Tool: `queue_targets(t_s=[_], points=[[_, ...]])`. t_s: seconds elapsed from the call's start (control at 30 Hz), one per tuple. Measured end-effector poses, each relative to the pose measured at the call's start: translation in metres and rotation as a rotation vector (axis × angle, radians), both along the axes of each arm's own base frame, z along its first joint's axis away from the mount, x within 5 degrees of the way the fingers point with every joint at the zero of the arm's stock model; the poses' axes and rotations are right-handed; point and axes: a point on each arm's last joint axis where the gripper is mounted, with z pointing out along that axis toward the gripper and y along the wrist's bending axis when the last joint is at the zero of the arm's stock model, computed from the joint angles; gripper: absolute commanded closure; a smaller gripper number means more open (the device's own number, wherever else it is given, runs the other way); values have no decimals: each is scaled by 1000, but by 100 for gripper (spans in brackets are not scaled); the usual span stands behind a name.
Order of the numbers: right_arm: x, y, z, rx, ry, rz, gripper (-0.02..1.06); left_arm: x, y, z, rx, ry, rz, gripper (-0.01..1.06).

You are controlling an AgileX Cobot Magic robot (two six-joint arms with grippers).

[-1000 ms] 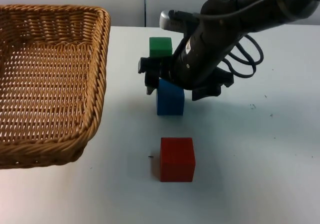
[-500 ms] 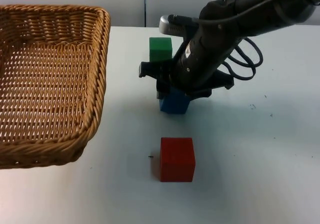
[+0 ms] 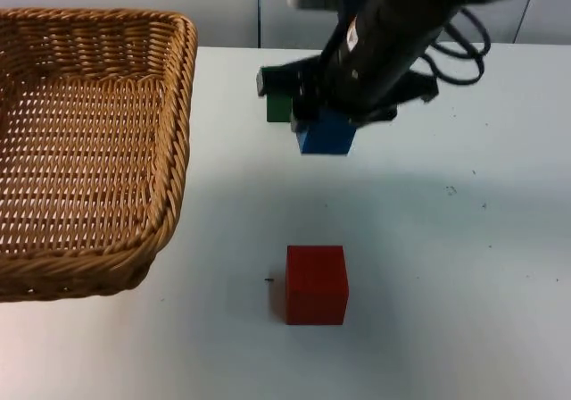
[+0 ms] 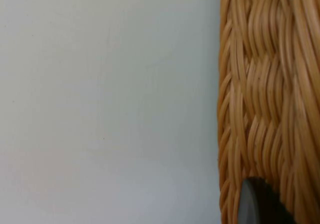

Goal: Pick up the basket with the left hand and place the blue cube into the basket with the right hand.

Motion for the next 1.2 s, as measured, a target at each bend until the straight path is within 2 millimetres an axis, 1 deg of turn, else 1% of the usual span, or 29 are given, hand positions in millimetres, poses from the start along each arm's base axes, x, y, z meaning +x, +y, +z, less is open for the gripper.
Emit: queue_targets(t_s=[0.07,0.1,0.13,0.27,0.3,0.37,0.43,0.47,0.5,0.57,0.63,0.67,0.73,0.77,0.8,0.83,0.9,0.93,0.97,1.03,1.07,1.1,1.2], points=[[-2,-2,32,14,-67,31,105,0,0,0,0,0,0,105],[-2,-2,32,14,-67,31,105,0,0,0,0,0,0,105],[-4,-3,45,19,-97,45,105,0,0,0,0,0,0,105],[-17,-11,111,64,-231,89,105,0,0,0,0,0,0,105],[-17,-11,111,64,-231,89,105,0,0,0,0,0,0,105],[-26,-17,141,89,-294,108,105,0,0,0,0,0,0,105],[-36,-18,164,110,-349,134,105,0,0,0,0,0,0,105],[-36,-18,164,110,-349,134,105,0,0,0,0,0,0,105],[-46,-15,180,129,-391,165,105,0,0,0,0,0,0,105],[-57,-7,191,146,-433,214,105,0,0,0,0,0,0,105],[-68,7,198,163,-473,276,105,0,0,0,0,0,0,105],[-68,7,198,163,-473,276,105,0,0,0,0,0,0,105],[-78,21,199,168,-495,334,105,0,0,0,0,0,0,105],[-82,29,197,172,-498,361,105,0,0,0,0,0,0,105],[-82,29,197,172,-498,361,105,0,0,0,0,0,0,105],[-89,40,195,175,-508,404,105,0,0,0,0,0,0,105],[-97,54,190,182,-516,451,105,0,0,0,0,0,0,105],[-97,54,190,182,-516,451,105,0,0,0,0,0,0,105],[-102,64,185,185,-515,480,105,0,0,0,0,0,0,105],[-105,76,176,189,-511,509,105,0,0,0,0,0,0,105],[-105,76,176,189,-511,509,105,0,0,0,0,0,0,105],[-106,80,172,194,-512,519,105,0,0,0,1,-1,1,105],[-107,96,154,195,-501,549,105,0,0,0,1,-1,1,105]])
